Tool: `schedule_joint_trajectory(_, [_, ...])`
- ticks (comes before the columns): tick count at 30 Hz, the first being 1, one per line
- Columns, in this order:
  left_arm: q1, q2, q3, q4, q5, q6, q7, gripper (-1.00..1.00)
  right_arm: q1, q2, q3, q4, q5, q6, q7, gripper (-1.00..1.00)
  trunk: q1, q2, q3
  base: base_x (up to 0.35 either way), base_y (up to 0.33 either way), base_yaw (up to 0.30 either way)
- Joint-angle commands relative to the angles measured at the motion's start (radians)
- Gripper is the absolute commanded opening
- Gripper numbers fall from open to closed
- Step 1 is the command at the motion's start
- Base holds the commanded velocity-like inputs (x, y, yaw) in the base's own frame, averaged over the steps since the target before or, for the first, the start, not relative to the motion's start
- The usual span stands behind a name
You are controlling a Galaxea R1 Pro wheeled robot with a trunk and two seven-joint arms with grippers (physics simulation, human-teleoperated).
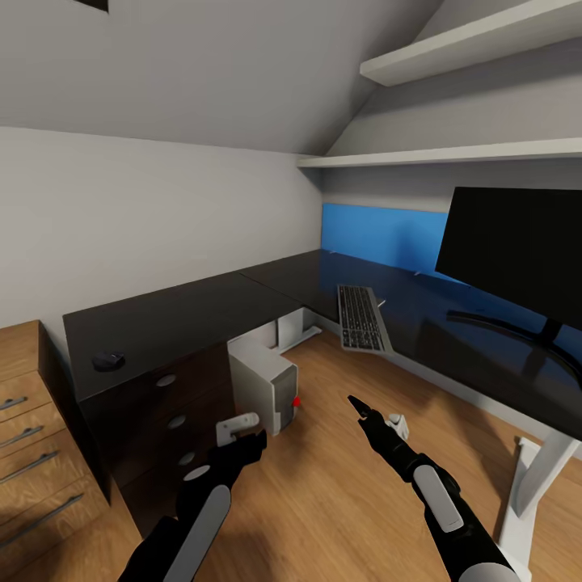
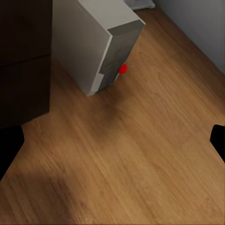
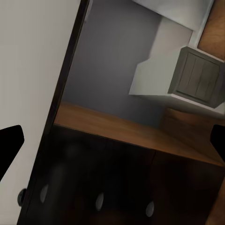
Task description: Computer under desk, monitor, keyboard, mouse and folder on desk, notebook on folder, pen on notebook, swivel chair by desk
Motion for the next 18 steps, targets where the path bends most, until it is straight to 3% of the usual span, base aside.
schedule_joint_trajectory(1, [-0.001, 0.0, -0.001, 0.001, 0.009, 0.001, 0.009, 1.0, -0.001, 0.001, -0.003, 0.0, -0.009, 0.008, 0.001, 1.0, 0.0, 0.0, -0.001, 0.104, -0.048, 0.001])
schedule_joint_trajectory(8, [-0.001, 0.0, -0.002, 0.011, 0.009, 0.001, 0.008, 1.0, -0.001, 0.001, -0.007, 0.003, -0.011, -0.041, -0.002, 1.0, 0.0, 0.0, -0.001, 0.026, -0.012, 0.0])
schedule_joint_trajectory(10, [-0.001, 0.0, -0.002, 0.012, 0.008, 0.001, 0.008, 1.0, 0.0, 0.012, -0.011, 0.044, -0.023, -0.13, -0.072, 1.0, 0.0, 0.0, -0.001, 0.0, 0.0, 0.0])
schedule_joint_trajectory(11, [0.0, 0.0, -0.002, 0.012, 0.008, 0.001, 0.008, 1.0, 0.0, 0.03, -0.013, 0.053, -0.049, -0.237, -0.115, 1.0, 0.0, 0.0, -0.001, 0.0, 0.0, 0.0])
schedule_joint_trajectory(14, [-0.001, 0.0, -0.002, 0.012, 0.008, 0.001, 0.008, 1.0, -0.001, 0.042, -0.012, 0.057, -0.065, -0.311, -0.132, 1.0, 0.0, 0.0, -0.001, 0.0, 0.0, 0.0])
schedule_joint_trajectory(18, [-0.001, 0.0, -0.002, 0.012, 0.008, 0.001, 0.008, 1.0, -0.001, 0.049, -0.013, 0.058, -0.077, -0.348, -0.14, 1.0, 0.0, 0.0, -0.001, 0.0, 0.0, 0.0])
